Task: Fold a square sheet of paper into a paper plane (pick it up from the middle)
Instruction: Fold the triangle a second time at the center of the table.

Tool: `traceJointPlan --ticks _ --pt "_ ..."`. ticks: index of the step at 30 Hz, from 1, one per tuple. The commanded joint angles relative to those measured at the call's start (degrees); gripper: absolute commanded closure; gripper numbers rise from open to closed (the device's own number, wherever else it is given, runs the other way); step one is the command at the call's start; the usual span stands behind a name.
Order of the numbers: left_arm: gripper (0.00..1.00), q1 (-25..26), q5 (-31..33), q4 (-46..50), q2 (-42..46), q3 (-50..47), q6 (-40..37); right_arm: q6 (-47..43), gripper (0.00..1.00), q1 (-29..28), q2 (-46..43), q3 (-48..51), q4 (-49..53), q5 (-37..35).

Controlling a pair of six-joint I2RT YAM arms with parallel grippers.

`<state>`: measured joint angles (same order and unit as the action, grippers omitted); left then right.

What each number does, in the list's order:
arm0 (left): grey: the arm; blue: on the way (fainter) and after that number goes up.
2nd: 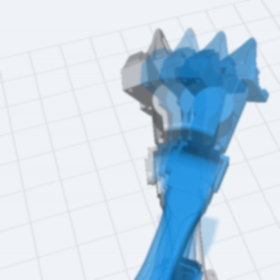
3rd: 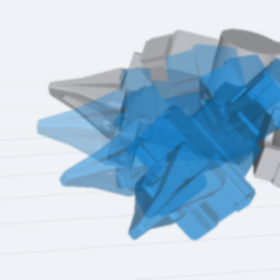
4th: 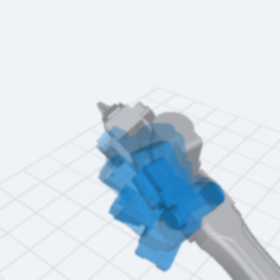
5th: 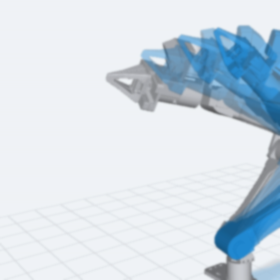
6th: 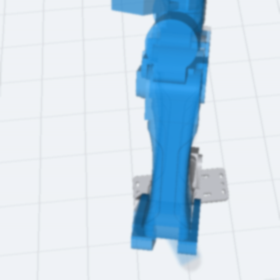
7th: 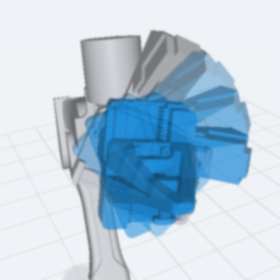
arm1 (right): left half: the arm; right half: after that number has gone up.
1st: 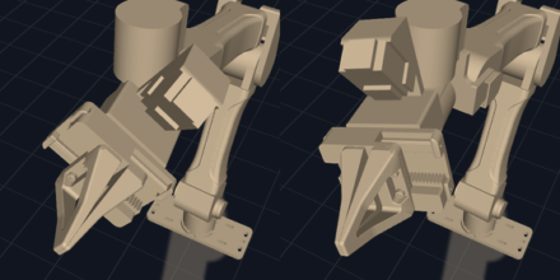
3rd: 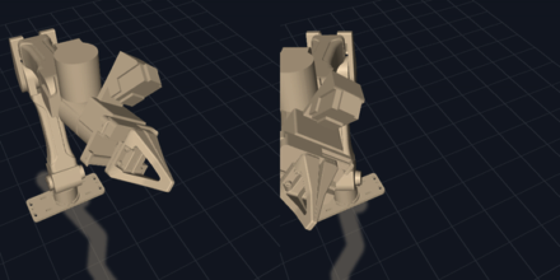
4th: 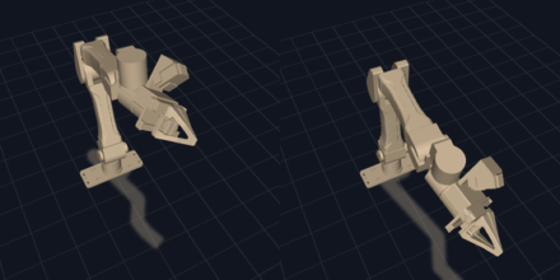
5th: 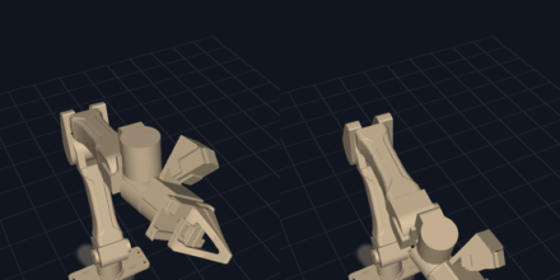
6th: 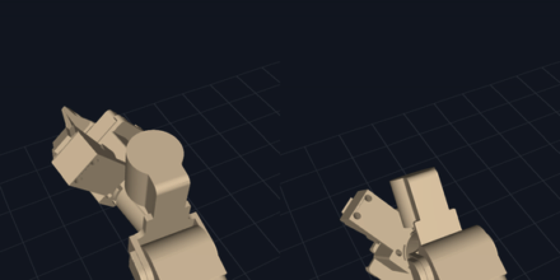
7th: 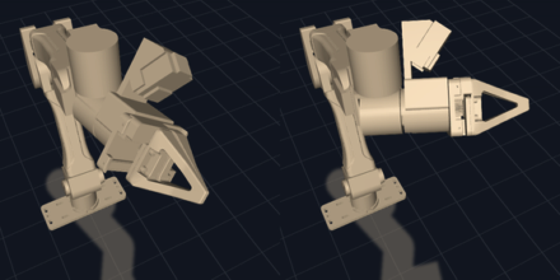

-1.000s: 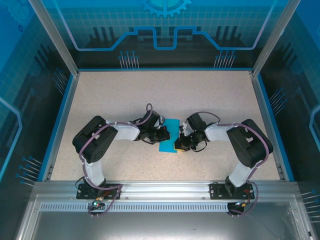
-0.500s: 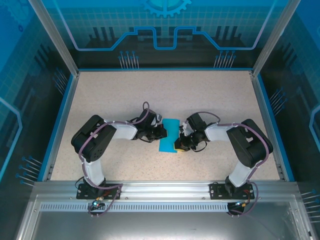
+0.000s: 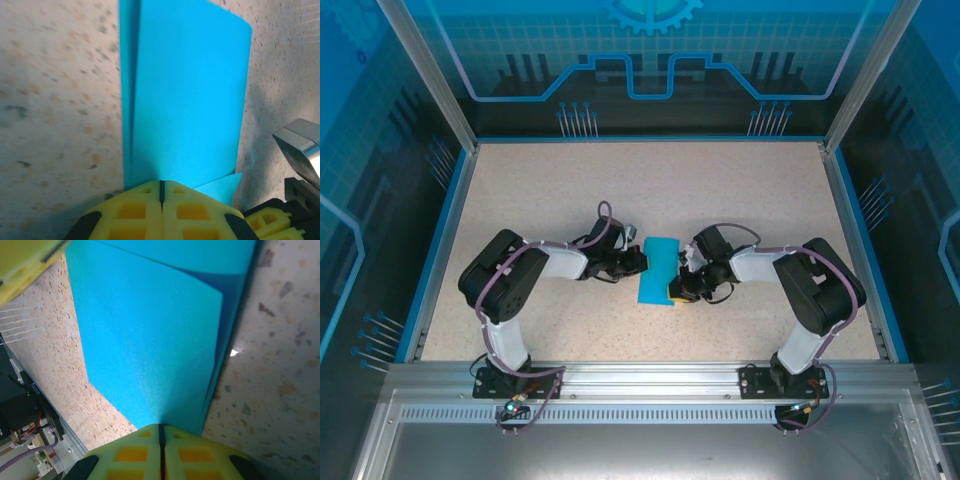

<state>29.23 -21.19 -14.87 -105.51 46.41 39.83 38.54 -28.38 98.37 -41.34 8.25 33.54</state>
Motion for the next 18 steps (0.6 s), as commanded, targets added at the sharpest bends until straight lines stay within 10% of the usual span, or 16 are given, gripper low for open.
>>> traceJointPlan --ticks 1,18 --pt "0.93 -2.3 5.5 2.5 1.7 -0.6 -2.9 -0.6 0.91 0.8 2.7 2.0 4.8 -5.3" --pt "0.90 1.0 -5.9 4.0 7.1 1.2 -1.4 -0.1 0.91 0.8 2.0 1.6 4.1 -4.5"
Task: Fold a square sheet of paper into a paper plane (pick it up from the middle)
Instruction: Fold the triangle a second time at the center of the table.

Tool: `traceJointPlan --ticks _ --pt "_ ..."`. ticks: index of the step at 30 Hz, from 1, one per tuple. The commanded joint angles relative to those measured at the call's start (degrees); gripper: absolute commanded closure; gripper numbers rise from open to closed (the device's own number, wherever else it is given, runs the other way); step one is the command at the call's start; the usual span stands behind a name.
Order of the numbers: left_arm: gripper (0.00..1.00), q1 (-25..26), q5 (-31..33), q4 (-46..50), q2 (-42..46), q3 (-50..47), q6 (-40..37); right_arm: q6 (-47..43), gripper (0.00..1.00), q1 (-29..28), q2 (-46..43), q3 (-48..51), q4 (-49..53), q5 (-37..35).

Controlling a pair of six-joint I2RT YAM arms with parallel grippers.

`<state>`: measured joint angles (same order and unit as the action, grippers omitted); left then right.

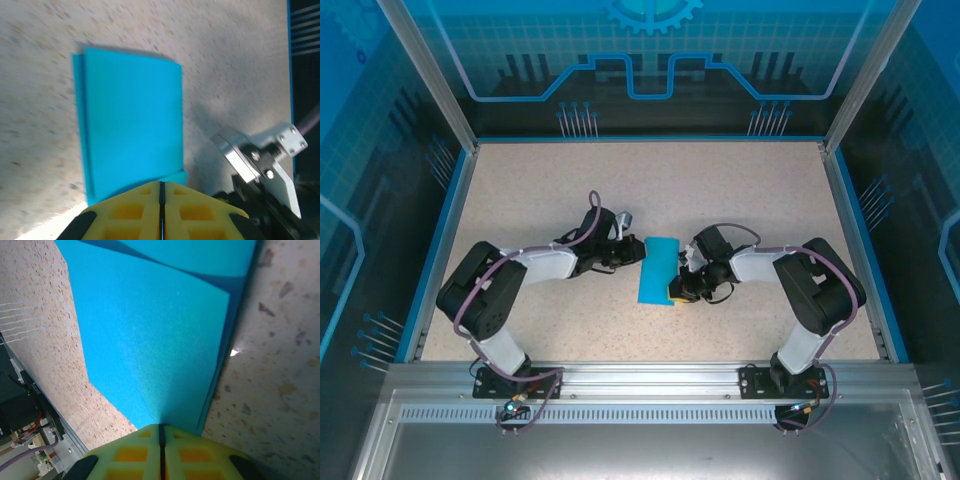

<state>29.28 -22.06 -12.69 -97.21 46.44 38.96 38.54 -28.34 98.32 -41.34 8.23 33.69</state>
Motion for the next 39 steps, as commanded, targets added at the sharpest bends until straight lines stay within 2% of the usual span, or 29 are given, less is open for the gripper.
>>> traceJointPlan --ticks 1,11,19,29,39 --pt "0.90 1.3 -5.5 1.5 -2.2 1.1 -0.2 -0.1 0.91 0.7 1.8 1.5 4.1 -4.5" --pt "0.91 1.5 -3.8 3.5 -9.3 1.9 -0.4 0.3 0.89 0.5 -0.5 -1.2 4.8 -3.4" --pt "0.93 1.5 -1.8 6.5 -10.2 2.1 -1.2 1.9 0.88 -2.1 -3.3 -5.7 5.0 -4.8" --pt "0.93 1.5 -2.2 6.4 -10.0 2.2 -0.9 3.8 0.87 -4.9 3.8 -12.4 3.3 -5.5" --pt "0.93 1.6 -2.1 6.7 -10.2 2.3 -1.2 2.2 0.87 -4.9 9.1 -11.7 5.9 -7.8"
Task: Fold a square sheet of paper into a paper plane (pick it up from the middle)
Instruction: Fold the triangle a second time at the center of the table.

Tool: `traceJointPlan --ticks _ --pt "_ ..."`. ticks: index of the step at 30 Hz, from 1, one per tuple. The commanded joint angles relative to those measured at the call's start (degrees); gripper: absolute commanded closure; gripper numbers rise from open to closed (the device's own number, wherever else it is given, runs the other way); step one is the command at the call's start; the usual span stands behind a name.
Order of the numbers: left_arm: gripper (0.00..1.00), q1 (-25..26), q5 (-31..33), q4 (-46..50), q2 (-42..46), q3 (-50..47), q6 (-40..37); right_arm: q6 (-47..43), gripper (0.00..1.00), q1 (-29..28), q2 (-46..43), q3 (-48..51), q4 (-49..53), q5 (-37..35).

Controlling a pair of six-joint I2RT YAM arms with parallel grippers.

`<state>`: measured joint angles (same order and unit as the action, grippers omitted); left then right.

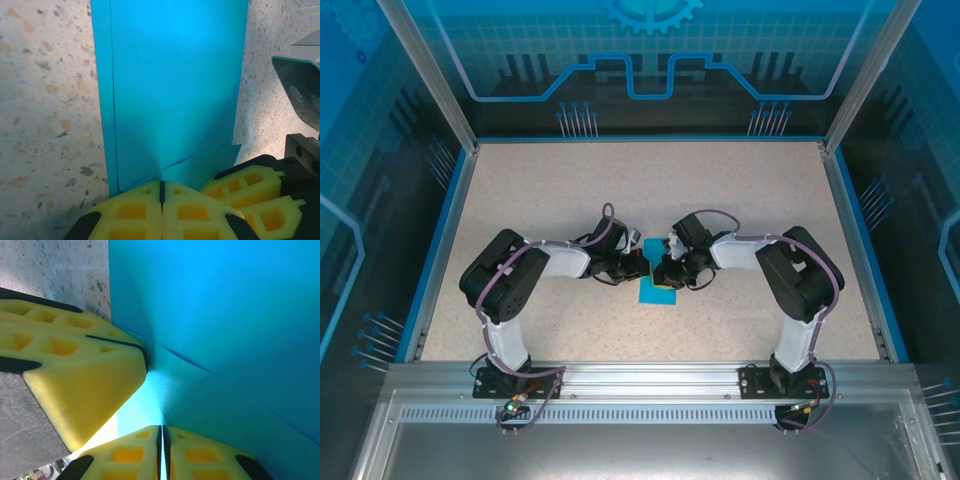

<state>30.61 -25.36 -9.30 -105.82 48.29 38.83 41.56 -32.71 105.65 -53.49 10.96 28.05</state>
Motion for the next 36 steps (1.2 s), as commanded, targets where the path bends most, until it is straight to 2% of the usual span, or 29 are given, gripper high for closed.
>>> traceJointPlan --ticks 1,9,17,23,30,34,36 --pt "0.93 0.2 1.3 3.5 -1.6 0.5 -1.0 -0.9 0.87 -0.4 1.4 1.0 3.0 -1.9" --pt "0.94 0.2 1.6 3.9 -1.6 0.6 -1.2 -1.4 0.85 0.2 -6.0 5.4 2.9 1.3" --pt "0.94 0.2 1.7 4.3 -1.6 0.8 -1.2 -1.5 0.85 1.8 -7.2 12.6 0.8 2.4" --pt "0.94 0.2 1.8 4.5 -1.6 0.8 -1.3 -2.6 0.84 2.4 -11.7 15.8 1.9 2.7" --pt "0.94 0.2 1.6 4.7 -1.4 0.9 -1.2 -2.7 0.83 5.5 -13.5 19.8 0.7 3.8" --pt "0.93 0.3 0.0 3.8 -0.6 1.1 -0.8 -2.0 0.80 7.2 -17.0 20.4 -0.2 3.9" --pt "0.92 0.3 -2.0 2.6 0.7 1.3 0.0 -1.5 0.73 7.5 -19.3 19.5 0.2 2.2"
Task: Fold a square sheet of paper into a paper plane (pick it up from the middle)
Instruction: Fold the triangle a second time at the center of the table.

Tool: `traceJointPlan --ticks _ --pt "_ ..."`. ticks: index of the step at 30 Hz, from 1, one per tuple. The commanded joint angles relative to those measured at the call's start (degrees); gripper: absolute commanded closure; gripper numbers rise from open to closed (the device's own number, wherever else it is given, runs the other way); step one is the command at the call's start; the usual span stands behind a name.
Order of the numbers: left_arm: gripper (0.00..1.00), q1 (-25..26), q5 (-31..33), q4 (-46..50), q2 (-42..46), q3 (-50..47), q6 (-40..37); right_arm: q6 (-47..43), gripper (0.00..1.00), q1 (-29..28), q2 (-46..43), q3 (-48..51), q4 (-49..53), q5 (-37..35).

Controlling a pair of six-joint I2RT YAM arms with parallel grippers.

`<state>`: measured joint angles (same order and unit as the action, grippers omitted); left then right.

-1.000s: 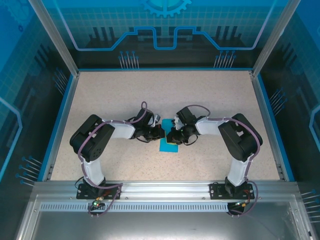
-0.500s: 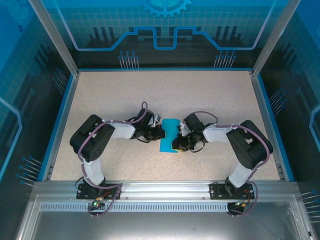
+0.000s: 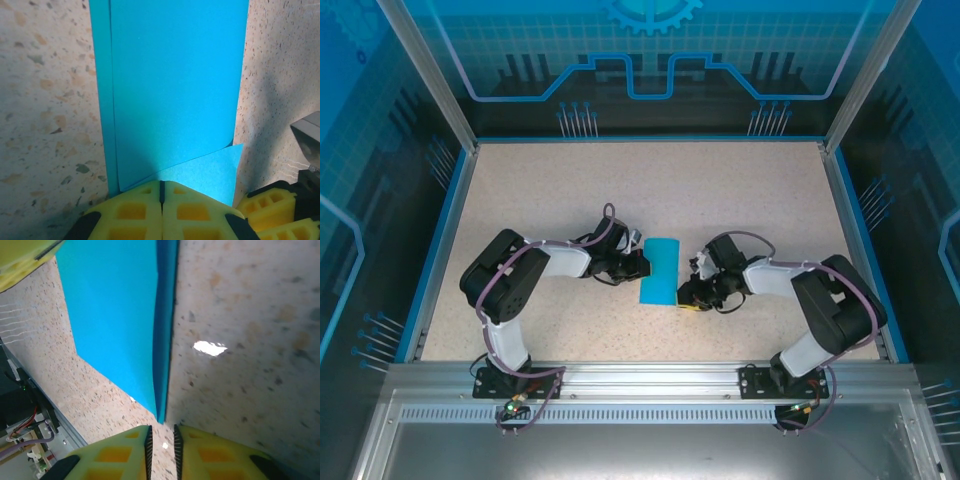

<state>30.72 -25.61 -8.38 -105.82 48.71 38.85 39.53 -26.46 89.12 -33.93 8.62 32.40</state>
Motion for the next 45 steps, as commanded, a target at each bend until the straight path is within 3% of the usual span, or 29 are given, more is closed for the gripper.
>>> traceJointPlan --ticks 1,7,14,45 --pt "0.91 0.4 -1.8 1.6 1.6 1.2 0.3 0.7 0.72 1.4 -3.4 -0.8 2.9 -3.4" --pt "0.89 0.5 -0.6 5.6 3.2 4.7 -1.0 1.4 0.62 1.7 -1.0 -6.1 2.8 -7.8" --pt "0.89 0.5 -0.3 5.9 3.1 4.9 -0.9 2.9 0.59 1.7 5.0 -10.4 0.2 -7.8" --pt "0.89 0.7 2.1 11.5 -2.5 7.1 -3.0 5.3 0.65 0.6 9.0 -11.2 -4.7 -4.2"
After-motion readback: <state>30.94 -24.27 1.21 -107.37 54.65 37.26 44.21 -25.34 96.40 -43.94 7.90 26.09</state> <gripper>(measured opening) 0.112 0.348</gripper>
